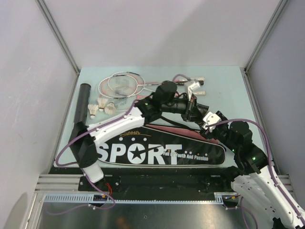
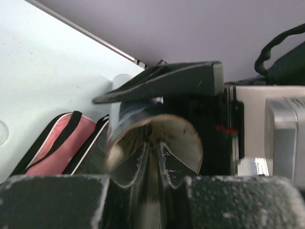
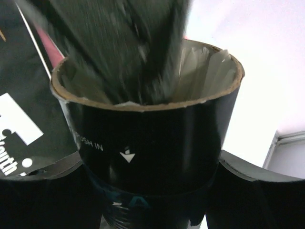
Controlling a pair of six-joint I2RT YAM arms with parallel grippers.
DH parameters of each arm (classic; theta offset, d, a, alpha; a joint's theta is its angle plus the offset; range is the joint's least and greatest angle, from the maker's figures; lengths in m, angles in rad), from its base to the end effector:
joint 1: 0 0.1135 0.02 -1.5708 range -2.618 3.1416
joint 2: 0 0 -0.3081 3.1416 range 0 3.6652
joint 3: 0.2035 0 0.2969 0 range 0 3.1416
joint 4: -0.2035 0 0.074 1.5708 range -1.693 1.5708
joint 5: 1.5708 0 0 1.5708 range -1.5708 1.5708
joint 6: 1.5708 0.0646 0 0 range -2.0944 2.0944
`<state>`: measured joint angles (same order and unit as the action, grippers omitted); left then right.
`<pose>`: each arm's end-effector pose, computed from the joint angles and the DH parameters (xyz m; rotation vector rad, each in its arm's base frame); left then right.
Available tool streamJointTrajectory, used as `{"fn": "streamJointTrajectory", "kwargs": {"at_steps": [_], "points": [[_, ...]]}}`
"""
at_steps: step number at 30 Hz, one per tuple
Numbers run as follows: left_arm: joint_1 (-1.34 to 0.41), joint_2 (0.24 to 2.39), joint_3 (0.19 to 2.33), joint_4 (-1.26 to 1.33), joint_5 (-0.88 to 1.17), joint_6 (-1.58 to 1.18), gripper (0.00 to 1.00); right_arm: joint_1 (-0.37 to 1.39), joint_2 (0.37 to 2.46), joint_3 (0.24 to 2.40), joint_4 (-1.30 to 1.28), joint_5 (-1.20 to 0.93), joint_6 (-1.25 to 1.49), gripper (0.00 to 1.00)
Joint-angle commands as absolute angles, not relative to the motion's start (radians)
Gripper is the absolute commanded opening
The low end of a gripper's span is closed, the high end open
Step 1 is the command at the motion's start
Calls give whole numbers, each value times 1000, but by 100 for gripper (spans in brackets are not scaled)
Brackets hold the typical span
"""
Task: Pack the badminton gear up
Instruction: Place the shuttlecock at the shuttle tube.
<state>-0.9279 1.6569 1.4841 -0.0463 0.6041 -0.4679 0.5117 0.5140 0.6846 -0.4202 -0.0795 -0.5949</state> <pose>0.2508 -0.3961 0.4019 0.9278 1.8049 -1.4845 0.1389 0.0839 0.3393 -1.0036 1.5178 0.0135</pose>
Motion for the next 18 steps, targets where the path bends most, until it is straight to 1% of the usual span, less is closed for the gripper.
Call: {"fn": "streamJointTrajectory", "kwargs": {"at_steps": [1, 3, 4, 5, 8, 13, 18], "points": [[-994, 1765, 1610, -129, 545, -413, 15, 518, 508, 706, -344, -87, -584, 22], [-993, 1778, 1638, -161, 526, -396, 14, 518, 509, 706, -357, -80, -586, 22], [-989, 1760, 1640, -161, 502, -391, 15, 518, 508, 704, -377, -60, -587, 22], [-986, 1749, 1643, -163, 499, -379, 21, 518, 506, 704, -388, -51, -597, 22], [-973, 1698, 1654, -167, 514, -377, 28, 518, 486, 704, -417, -31, -604, 22], [-934, 1606, 1611, -184, 502, -370, 28, 518, 480, 703, -429, -26, -620, 22], [-933, 1608, 1609, -189, 528, -377, 24, 517, 494, 704, -411, -37, -618, 22]]}}
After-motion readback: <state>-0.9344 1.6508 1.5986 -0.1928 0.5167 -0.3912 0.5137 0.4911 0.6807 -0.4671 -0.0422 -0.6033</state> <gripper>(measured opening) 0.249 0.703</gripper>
